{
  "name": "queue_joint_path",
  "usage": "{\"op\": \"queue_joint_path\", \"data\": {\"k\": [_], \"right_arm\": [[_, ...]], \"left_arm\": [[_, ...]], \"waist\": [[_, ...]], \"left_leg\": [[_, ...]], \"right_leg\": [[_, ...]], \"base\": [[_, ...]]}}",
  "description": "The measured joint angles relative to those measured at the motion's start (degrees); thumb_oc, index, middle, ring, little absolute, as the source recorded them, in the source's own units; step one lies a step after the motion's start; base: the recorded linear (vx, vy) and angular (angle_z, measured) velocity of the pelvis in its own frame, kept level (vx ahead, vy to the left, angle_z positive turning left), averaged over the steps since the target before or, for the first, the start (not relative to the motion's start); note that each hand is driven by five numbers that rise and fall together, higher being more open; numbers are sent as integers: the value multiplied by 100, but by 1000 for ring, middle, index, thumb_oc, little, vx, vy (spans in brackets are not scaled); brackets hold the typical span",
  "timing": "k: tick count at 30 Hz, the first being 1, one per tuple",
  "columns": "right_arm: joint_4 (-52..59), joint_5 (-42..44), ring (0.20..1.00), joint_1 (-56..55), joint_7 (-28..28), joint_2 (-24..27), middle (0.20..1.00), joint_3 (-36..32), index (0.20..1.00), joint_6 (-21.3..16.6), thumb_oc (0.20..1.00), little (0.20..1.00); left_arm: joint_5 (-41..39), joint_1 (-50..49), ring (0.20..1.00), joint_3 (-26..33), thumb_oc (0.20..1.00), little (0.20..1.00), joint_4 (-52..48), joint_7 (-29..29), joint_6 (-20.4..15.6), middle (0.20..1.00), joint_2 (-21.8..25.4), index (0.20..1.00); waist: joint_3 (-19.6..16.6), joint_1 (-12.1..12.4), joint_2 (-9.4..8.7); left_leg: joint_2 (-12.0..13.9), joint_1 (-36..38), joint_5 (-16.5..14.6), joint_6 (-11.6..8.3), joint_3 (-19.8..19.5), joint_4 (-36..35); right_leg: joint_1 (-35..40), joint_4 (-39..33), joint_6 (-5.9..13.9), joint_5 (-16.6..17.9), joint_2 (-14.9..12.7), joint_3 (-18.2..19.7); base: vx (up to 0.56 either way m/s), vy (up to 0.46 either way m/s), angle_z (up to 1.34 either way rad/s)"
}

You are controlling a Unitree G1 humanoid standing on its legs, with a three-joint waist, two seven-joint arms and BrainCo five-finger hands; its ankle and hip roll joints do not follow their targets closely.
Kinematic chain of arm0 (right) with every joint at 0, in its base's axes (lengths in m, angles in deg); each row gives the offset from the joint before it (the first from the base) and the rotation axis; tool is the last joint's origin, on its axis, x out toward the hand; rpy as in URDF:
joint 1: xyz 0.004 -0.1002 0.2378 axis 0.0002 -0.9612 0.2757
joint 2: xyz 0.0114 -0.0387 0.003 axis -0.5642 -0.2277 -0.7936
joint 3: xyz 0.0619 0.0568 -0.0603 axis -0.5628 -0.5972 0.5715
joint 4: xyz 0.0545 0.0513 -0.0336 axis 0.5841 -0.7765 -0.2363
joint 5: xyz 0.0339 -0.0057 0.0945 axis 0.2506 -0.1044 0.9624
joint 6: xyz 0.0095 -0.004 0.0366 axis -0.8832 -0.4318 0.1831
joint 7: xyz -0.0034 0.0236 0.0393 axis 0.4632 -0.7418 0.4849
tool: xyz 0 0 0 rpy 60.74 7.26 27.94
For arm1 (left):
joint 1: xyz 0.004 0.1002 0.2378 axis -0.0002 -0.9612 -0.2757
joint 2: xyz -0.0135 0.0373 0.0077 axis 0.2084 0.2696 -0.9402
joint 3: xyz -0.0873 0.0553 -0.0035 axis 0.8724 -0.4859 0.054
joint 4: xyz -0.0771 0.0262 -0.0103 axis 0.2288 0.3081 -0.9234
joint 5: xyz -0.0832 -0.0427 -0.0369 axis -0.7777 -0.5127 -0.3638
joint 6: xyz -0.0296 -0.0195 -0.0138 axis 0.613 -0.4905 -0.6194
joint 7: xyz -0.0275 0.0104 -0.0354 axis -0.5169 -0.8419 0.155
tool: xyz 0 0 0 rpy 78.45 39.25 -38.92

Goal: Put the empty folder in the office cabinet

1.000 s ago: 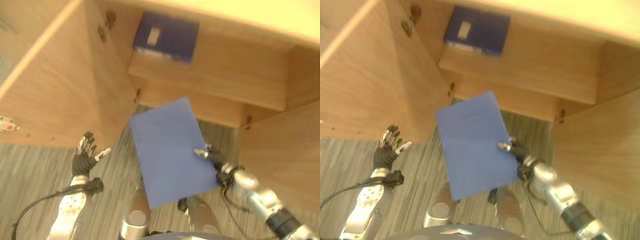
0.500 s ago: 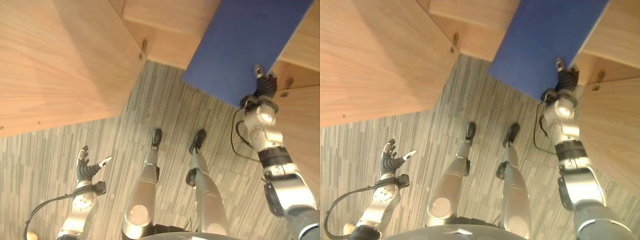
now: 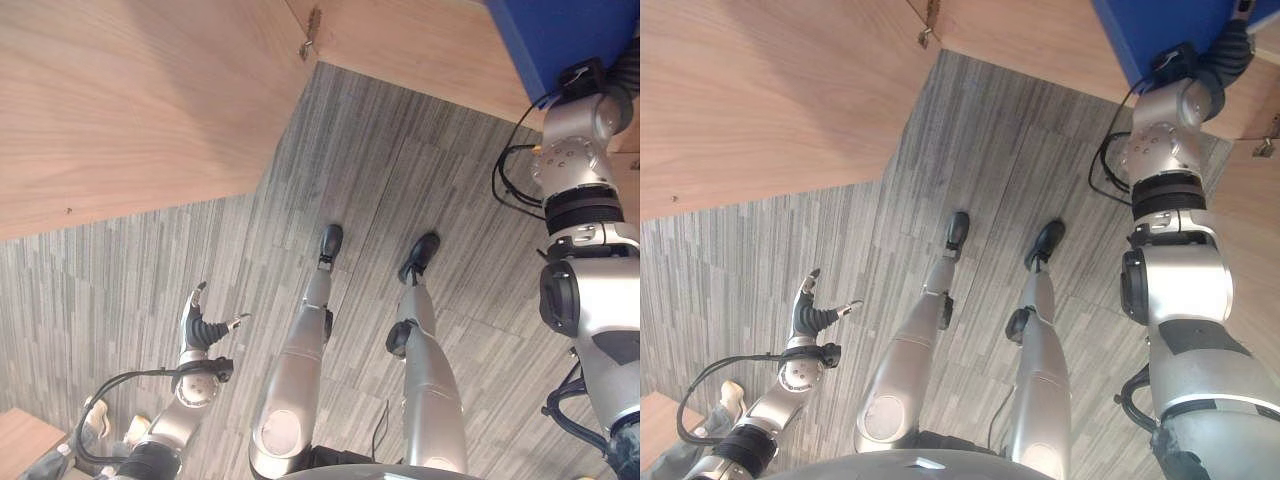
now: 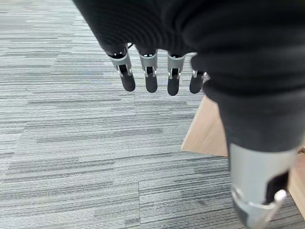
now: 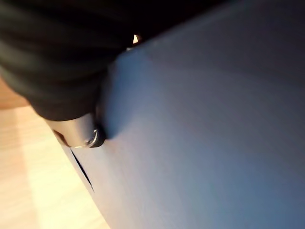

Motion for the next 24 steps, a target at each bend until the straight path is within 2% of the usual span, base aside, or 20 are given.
{"op": "queue_joint_path", "data": {"k": [3, 4, 6, 11, 13, 16, 21, 24], "right_arm": [[9, 20, 200, 250, -615, 4, 200, -243, 200, -313, 200, 200], [9, 20, 200, 250, -615, 4, 200, -243, 200, -313, 200, 200], [69, -6, 200, 389, -1123, 65, 200, -433, 200, -507, 200, 200], [50, -236, 200, 559, -2008, 370, 200, -545, 200, -502, 200, 200], [-107, -285, 200, 588, -2176, 597, 200, -607, 200, -477, 200, 200], [-392, -283, 200, 682, -2318, 857, 200, -602, 200, -451, 200, 200], [-1045, -159, 200, 900, -2344, 1375, 200, -577, 200, -200, 200, 200], [-1421, 541, 200, 1040, -1849, 1562, 200, -477, 200, -75, 200, 200]], "left_arm": [[163, 148, 1000, -109, 1000, 1000, 114, 171, 49, 1000, -6, 1000], [163, 148, 1000, -109, 1000, 1000, 114, 171, 49, 1000, -6, 1000], [199, 283, 1000, -141, 1000, 1000, 144, 262, 96, 1000, -6, 1000], [310, 472, 1000, -350, 1000, 1000, 149, 401, 110, 1000, -35, 1000], [315, 539, 1000, -345, 1000, 1000, 145, 432, 106, 1000, -28, 1000], [314, 539, 1000, -352, 1000, 1000, 145, 457, 101, 1000, -21, 1000], [307, 543, 1000, -349, 1000, 1000, 147, 456, 103, 1000, -22, 1000], [293, 550, 1000, -304, 1000, 1000, 147, 437, 57, 1000, -21, 1000]], "waist": [[-18, 28, 31], [-18, 28, 31], [-21, 84, 37], [-157, 64, 208], [-176, 97, 237], [-181, 73, 231], [-183, 52, 228], [-196, 21, 204]], "left_leg": [[-16, -159, 14, 1, -66, 1], [-16, -159, 14, 1, -66, 1], [-30, -255, 68, -1, -89, -6], [-112, -364, 110, 45, -218, -15], [-142, -382, 121, 58, -232, -15], [-179, -426, 130, 70, -225, -14], [-205, -579, 166, 111, -226, 0], [-193, -637, 166, 112, -236, 28]], "right_leg": [[-124, 0, -2, 2, -20, -80], [-124, 0, -2, 2, -20, -80], [-209, 1, -59, 48, -32, -102], [-244, 1, -60, 50, -123, -226], [-253, 1, -58, 53, -155, -231], [-296, 1, -25, 75, -193, -226], [-435, 1, 12, 105, -215, -221], [-469, 2, 13, 106, -207, -228]], "base": [[12, -4, 5], [12, -6, 11], [20, -8, 7], [10, 0, 12], [12, 8, 9], [1, 1, 1], [0, 0, 0], [6, -41, 0]]}}
